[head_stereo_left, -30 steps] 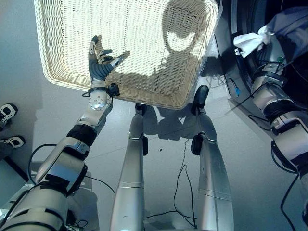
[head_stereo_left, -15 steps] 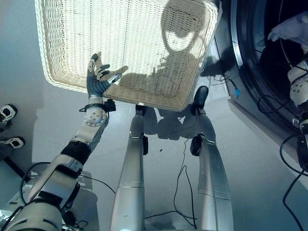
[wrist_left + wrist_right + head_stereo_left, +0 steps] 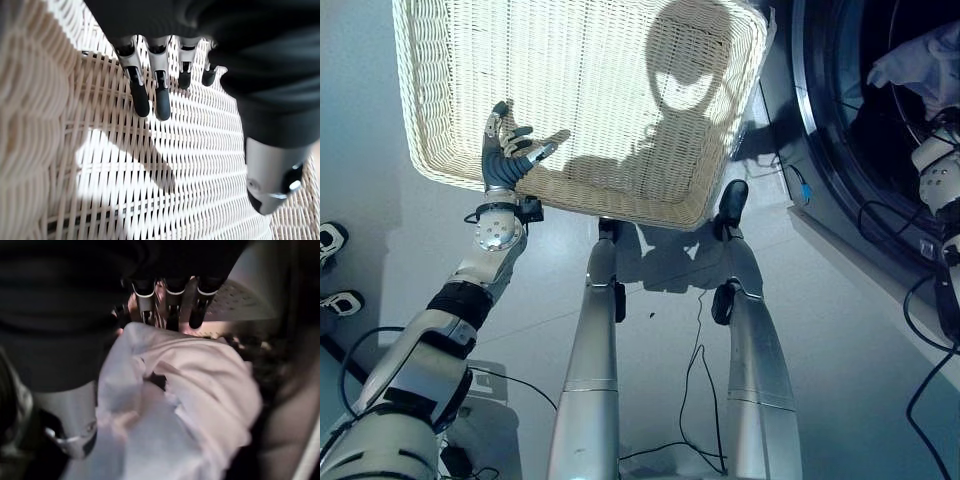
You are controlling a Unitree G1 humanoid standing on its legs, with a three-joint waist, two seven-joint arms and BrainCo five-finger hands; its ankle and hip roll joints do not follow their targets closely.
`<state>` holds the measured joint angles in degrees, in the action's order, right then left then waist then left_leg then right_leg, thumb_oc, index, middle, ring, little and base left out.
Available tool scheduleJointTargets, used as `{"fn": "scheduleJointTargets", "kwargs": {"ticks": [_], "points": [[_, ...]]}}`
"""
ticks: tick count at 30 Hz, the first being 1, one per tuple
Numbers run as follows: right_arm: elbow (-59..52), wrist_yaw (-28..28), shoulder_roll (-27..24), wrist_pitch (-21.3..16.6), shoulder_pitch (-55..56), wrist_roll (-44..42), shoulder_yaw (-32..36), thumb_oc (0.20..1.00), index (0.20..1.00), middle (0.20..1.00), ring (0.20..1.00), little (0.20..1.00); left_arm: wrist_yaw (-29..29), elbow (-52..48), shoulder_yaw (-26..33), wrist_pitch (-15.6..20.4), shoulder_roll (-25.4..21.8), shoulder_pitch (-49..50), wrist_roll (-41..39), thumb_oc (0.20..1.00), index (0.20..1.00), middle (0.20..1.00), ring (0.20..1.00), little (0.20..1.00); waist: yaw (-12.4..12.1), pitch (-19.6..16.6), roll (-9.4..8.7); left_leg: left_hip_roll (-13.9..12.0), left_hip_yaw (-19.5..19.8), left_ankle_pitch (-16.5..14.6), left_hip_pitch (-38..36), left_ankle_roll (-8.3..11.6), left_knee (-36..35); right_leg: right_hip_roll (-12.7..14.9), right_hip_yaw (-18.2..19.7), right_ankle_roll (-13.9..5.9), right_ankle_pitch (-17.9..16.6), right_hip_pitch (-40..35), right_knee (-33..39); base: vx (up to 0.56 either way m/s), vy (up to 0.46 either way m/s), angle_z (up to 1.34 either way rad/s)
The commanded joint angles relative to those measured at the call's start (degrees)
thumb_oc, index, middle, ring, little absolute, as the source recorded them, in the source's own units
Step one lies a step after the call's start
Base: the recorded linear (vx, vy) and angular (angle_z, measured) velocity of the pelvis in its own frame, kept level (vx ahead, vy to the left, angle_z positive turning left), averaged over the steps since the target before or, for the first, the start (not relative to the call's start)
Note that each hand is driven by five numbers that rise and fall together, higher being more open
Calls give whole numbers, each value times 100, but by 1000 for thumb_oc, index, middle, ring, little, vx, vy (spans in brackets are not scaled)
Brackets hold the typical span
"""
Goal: Put the clothes into the washing machine.
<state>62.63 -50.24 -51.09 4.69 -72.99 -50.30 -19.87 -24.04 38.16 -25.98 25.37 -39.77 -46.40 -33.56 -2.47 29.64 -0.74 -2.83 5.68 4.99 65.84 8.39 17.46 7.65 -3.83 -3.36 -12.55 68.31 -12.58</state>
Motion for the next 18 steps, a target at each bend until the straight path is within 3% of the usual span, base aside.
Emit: {"fn": "scheduleJointTargets", "kwargs": {"ticks": [1, 4, 8, 10, 14, 15, 18], "points": [[281, 127, -1024, 651, -226, 912, -533, 1000, 1000, 1000, 1000, 1000, 77, 10, 158, 9, -68, -149, -243, 1000, 1000, 1000, 1000, 1000, 81, 15, 144, 687, -86, 248, -347, -549, -790, -770, -458, -383, 255, -283, -139, 0, 0, 0], [186, -109, -1050, 1053, -405, 1920, -910, 1000, 1000, 1000, 1000, 1000, 107, 7, 133, 21, -103, -175, -263, 1000, 1000, 1000, 1000, 1000, 79, 15, 141, 681, -101, 255, -306, -560, -784, -762, -478, -396, 254, -267, -148, 0, 0, 0], [-264, -510, -1038, 926, -528, 2063, -1081, 1000, 1000, 1000, 1000, 1000, 88, -70, 163, 27, -86, -128, -232, 1000, 1000, 1000, 1000, 1000, 86, 15, 155, 678, -127, 253, -268, -558, -781, -757, -488, -401, 270, -235, -154, 0, 0, 0], [-1168, -1369, -976, 777, -411, 2950, -1019, 1000, 1000, 1000, 1000, 1000, 45, -118, 243, 101, -9, 0, -173, 1000, 1000, 1000, 1000, 1000, 131, 15, 187, 667, -181, 234, -235, -562, -760, -757, -466, -409, 311, -185, -201, -8, 39, 0], [-1652, -1620, -925, 687, -152, 3643, -796, 1000, 1000, 1000, 1000, 1000, -13, -149, 298, 127, 86, 80, -78, 1000, 1000, 1000, 1000, 1000, 163, 15, 202, 670, -210, 211, -243, -569, -751, -759, -449, -419, 354, -187, -217, -5, 17, 0], [-2202, -1689, -814, 645, 243, 4484, -539, 1000, 1000, 1000, 1000, 1000, -65, -176, 375, 174, 217, 166, 18, 1000, 1000, 1000, 1000, 1000, 207, 15, 218, 665, -252, 194, -248, -574, -742, -769, -425, -418, 395, -179, -240, -9, 31, -1], [-2586, -1665, -741, 565, 565, 4937, -407, 1000, 1000, 1000, 1000, 1000, -73, -189, 426, 214, 312, 231, 87, 1000, 1000, 1000, 1000, 1000, 233, 15, 227, 664, -280, 181, -280, -584, -737, -780, -406, -413, 433, -195, -263, -4, 12, 0]]}}
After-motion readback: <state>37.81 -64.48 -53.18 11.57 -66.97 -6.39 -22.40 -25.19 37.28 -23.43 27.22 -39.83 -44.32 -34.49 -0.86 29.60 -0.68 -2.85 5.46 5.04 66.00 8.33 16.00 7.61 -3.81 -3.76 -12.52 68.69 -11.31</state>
